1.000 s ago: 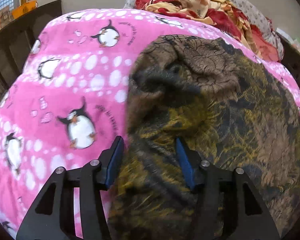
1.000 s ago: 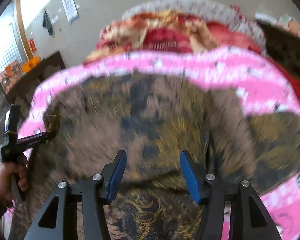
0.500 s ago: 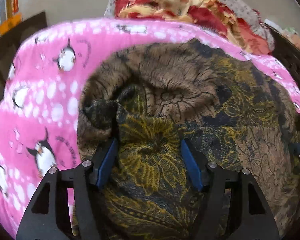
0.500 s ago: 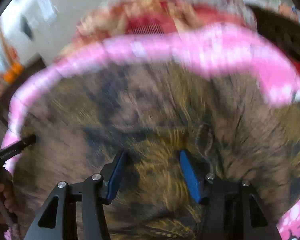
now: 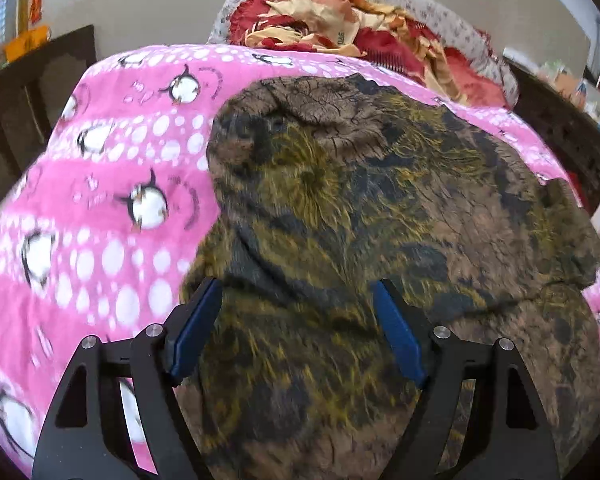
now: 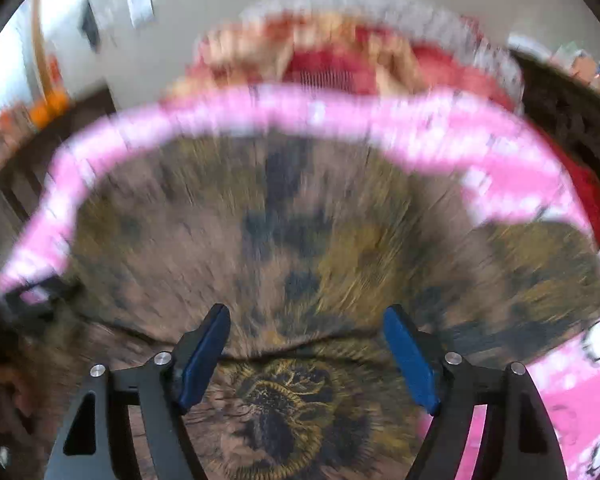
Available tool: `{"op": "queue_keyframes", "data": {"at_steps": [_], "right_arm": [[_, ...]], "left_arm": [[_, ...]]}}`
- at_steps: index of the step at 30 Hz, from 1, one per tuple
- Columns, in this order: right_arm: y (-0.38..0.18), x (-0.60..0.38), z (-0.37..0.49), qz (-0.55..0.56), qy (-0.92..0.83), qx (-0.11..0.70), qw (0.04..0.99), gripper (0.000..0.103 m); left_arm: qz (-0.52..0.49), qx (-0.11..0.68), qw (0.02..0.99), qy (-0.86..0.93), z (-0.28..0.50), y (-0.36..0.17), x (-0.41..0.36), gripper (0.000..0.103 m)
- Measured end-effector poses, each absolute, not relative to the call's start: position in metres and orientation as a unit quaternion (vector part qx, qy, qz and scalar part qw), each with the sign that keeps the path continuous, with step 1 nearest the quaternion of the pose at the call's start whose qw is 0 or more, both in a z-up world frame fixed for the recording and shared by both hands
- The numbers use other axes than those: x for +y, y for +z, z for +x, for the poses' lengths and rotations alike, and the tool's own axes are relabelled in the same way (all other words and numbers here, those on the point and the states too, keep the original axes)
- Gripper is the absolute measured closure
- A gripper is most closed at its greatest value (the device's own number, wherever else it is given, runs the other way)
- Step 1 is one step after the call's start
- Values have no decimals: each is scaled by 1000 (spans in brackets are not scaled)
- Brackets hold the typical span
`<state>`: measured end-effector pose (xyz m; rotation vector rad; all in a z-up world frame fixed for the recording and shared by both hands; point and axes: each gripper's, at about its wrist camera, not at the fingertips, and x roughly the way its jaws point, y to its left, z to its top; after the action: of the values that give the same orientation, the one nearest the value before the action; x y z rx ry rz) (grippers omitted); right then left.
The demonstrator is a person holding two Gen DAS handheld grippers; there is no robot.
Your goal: Fold small clothes
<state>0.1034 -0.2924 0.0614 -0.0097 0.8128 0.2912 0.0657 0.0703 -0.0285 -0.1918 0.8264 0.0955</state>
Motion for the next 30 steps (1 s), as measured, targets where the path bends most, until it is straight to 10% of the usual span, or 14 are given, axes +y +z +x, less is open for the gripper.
{"op": "queue_keyframes", "data": {"at_steps": [4, 11, 22, 30], "right_arm": [[78, -411, 104, 53, 34, 381, 923, 25], [39, -604, 108, 263, -85, 397, 875, 57], [-18, -616, 167, 315, -57, 362, 876, 60], [20, -614, 174, 267, -82, 367, 887, 98]], "left_arm": [[-83, 414, 905, 49, 64, -43, 56, 18], [-86, 419, 903, 46, 66, -47, 53, 15], [-92, 419, 902, 46, 73, -41, 55, 14], [-92, 420, 902, 45, 74, -41, 55, 13]]}}
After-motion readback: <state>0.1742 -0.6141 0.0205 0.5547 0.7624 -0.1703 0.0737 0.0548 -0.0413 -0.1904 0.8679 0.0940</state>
